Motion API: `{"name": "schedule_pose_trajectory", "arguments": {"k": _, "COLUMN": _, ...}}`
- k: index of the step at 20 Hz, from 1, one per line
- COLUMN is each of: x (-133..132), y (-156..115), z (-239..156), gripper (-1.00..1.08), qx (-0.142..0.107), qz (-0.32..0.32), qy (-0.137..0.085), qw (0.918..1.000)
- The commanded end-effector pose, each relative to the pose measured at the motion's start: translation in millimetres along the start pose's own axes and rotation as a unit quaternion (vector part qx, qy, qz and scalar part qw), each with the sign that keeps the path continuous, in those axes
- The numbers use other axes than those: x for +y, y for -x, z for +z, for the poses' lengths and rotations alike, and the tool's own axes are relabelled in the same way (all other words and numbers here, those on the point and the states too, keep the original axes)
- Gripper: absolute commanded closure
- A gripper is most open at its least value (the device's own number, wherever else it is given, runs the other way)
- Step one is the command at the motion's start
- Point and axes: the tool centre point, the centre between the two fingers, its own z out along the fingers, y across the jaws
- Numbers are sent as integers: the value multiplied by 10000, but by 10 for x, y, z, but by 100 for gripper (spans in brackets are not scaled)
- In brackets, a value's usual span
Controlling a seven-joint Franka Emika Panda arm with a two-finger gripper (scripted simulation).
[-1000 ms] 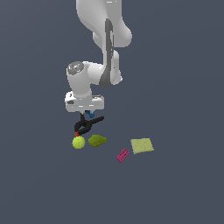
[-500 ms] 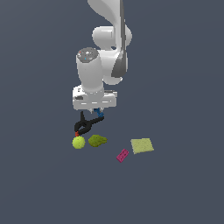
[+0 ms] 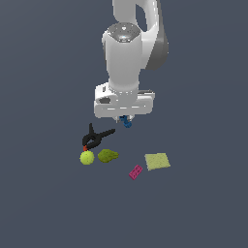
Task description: Pick up a designated object from a clutter of objects.
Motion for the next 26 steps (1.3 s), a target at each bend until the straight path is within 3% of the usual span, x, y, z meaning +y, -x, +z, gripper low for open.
{"name": "schedule_pose_trajectory", "arguments": {"k": 1, "x": -169, "y": -142, "z": -200, "gripper": 108, "qx": -6, "qz": 3, "qy": -3, "qw": 10000}}
{"name": "schedule_pose_trajectory", "arguments": {"k": 14, "x": -828, "y": -758, "z": -985, "gripper": 108, "qx": -12, "qz": -9, "qy": -24, "qw": 10000}}
{"name": "schedule_pose_trajectory", "arguments": {"k": 26, "x": -1206, "y": -1145, "z": -1447, "gripper": 108, "qx": -14, "qz": -14, "qy": -33, "qw": 10000}}
